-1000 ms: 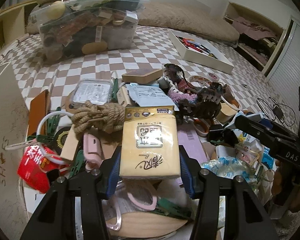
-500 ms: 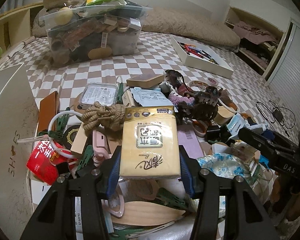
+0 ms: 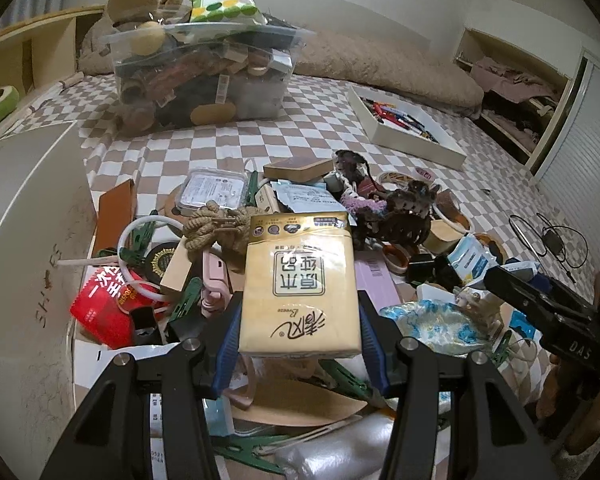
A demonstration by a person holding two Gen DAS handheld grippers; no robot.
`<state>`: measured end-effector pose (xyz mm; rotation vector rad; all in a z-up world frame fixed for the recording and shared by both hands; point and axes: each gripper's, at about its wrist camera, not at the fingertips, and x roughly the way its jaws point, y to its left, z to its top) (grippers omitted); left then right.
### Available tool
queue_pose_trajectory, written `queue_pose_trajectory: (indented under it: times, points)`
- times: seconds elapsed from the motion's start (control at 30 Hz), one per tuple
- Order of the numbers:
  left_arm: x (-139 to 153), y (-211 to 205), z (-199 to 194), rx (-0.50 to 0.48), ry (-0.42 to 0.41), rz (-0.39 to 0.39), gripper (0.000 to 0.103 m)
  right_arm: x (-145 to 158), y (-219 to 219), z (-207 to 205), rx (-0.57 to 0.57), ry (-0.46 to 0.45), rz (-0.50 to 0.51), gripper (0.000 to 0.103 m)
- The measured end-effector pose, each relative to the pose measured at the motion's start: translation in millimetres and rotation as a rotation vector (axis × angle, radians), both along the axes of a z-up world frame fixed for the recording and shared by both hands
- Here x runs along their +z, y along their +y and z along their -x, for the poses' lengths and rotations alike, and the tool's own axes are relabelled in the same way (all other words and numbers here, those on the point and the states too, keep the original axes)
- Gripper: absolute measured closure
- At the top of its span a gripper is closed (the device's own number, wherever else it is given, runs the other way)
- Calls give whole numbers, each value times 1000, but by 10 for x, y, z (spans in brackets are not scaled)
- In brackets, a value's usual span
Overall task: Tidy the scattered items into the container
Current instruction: 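Close the right gripper on the crumpled white wrapper while the left gripper lifts the tissue pack, then carry the tissue pack and the wrapper over the white box with both grippers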
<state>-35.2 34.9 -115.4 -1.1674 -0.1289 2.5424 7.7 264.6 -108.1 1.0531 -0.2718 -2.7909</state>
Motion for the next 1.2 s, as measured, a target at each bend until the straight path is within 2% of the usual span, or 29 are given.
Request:
queue_pose_trajectory:
  times: [0.23,0.6,1.2]
  points:
    - [65,-5,-115,-1,21,-20,51,77,-31,-106,9,19,46,23]
    - [229,6,-295,-20,65,-47,51,220,-101,-234,7,55,61,23]
    - [902,-224,-333,-7,216,-101,51,844,-259,-276,22,206,46,23]
